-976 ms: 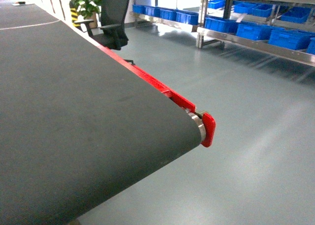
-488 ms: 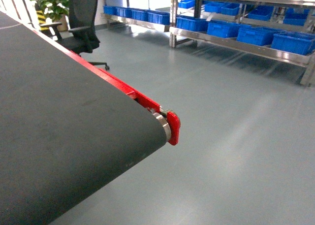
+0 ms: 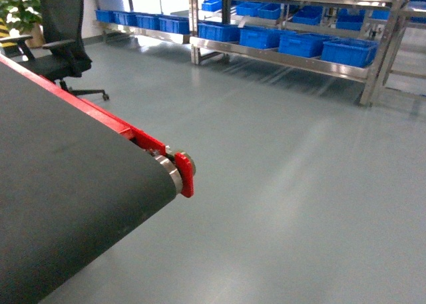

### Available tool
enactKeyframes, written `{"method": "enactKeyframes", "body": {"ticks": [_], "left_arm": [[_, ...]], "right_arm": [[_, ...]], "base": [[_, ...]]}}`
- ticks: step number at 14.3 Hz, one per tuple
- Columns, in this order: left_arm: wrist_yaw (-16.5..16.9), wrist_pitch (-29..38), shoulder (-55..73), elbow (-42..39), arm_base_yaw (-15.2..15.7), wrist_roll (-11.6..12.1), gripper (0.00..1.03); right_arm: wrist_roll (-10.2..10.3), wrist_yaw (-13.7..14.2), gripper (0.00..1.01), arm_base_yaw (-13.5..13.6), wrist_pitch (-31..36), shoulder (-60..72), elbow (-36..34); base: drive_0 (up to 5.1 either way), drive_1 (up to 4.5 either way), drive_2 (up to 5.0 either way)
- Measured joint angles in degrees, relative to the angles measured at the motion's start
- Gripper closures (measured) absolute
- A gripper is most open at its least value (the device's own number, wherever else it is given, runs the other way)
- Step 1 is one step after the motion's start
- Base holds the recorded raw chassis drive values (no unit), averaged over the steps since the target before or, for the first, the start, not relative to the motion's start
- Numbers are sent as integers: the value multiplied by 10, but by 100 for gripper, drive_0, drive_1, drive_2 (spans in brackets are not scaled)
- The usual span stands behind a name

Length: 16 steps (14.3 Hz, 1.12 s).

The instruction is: Pick blue part to blue bin on bottom shelf

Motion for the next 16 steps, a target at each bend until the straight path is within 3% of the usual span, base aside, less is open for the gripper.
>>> {"method": "enactKeyframes", "body": {"ticks": [16], "left_arm": [[0, 0, 0, 0, 0, 0, 58]], "right_arm": [[0, 0, 3, 0, 0, 0, 0]], "base": [[-159, -159, -159]]}}
